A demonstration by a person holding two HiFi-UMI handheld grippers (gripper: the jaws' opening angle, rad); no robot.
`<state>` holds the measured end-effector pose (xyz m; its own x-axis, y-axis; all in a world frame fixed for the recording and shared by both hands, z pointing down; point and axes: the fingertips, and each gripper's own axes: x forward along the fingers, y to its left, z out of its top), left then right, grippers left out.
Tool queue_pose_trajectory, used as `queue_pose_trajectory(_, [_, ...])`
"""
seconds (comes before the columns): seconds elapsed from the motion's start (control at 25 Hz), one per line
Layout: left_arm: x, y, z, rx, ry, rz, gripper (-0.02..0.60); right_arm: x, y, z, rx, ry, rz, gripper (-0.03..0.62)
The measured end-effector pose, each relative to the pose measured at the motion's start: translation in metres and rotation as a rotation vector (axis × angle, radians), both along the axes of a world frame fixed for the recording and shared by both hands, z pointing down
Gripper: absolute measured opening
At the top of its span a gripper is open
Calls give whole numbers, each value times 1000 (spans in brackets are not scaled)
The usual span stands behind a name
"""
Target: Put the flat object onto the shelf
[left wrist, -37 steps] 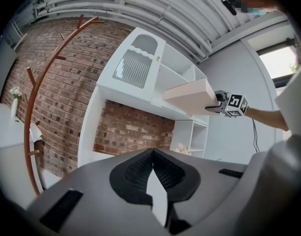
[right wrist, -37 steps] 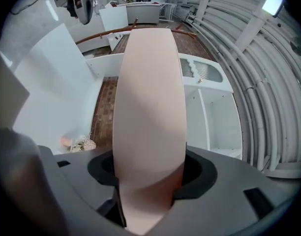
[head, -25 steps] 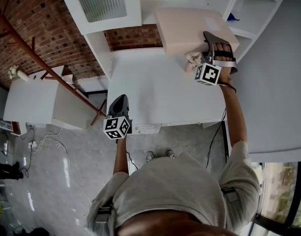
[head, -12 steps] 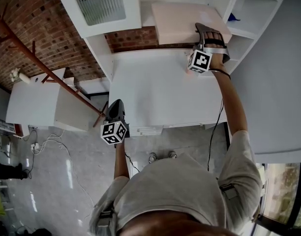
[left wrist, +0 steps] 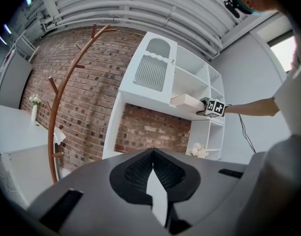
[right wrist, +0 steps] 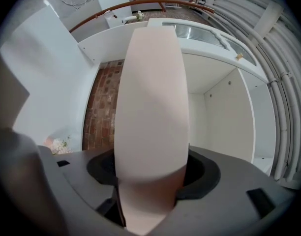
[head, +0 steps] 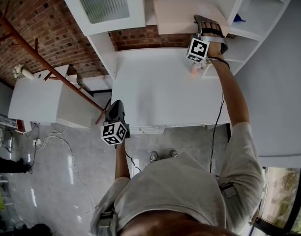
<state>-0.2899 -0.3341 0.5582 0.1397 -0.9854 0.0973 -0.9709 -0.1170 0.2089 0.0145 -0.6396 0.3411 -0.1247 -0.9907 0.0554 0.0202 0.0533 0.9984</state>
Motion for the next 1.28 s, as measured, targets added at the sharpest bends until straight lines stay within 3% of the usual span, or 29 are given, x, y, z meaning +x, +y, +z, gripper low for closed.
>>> queue_pose_trajectory(0.52, [-4, 13, -2, -4, -8, -25, 15, -5, -13, 1, -31, 21, -11, 303])
queue_pose_trajectory(0.76, [-2, 23, -9, 5, -31, -24, 15, -8, -2, -1, -36, 51, -38, 381])
queue_pose_trajectory(1.08, [15, 27, -14, 12, -37, 13, 15, 23, 31, -7, 12, -22, -25, 391])
queue_pose_trajectory(1.28, [33, 25, -17, 17, -43, 56, 15, 38, 63, -7, -1, -159, -59, 391])
